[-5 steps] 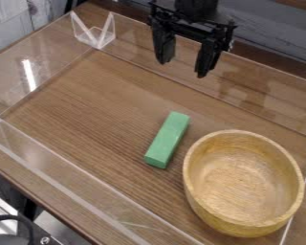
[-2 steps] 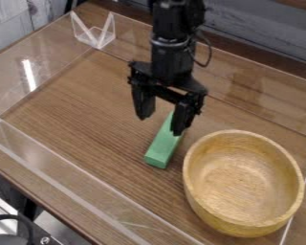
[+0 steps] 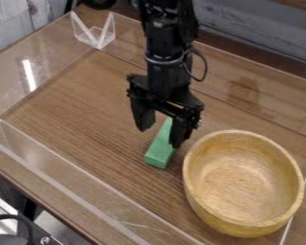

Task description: Put the green block in the brown bowl

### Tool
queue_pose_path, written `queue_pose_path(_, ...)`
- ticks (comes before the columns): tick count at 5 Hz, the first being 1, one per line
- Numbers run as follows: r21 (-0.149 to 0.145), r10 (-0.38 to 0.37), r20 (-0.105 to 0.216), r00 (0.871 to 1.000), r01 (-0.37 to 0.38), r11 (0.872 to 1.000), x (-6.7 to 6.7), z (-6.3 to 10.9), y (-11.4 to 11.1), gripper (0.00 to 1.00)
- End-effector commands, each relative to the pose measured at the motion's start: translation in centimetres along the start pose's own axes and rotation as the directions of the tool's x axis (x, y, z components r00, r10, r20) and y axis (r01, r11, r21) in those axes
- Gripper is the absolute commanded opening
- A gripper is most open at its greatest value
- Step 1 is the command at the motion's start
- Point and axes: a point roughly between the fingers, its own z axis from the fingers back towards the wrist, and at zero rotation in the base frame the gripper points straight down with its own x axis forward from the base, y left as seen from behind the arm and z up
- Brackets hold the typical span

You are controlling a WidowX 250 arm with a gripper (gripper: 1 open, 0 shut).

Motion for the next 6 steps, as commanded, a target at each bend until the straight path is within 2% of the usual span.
queue_pose_path(1,-0.001,-0.015,0.073,0.997,0.015,1.0,0.4,0.7,0.2,1.0)
queue_pose_path(6,-0.022,-0.049,0.13,0.99,0.053,0.998,1.0,-1.7,0.1,1.0)
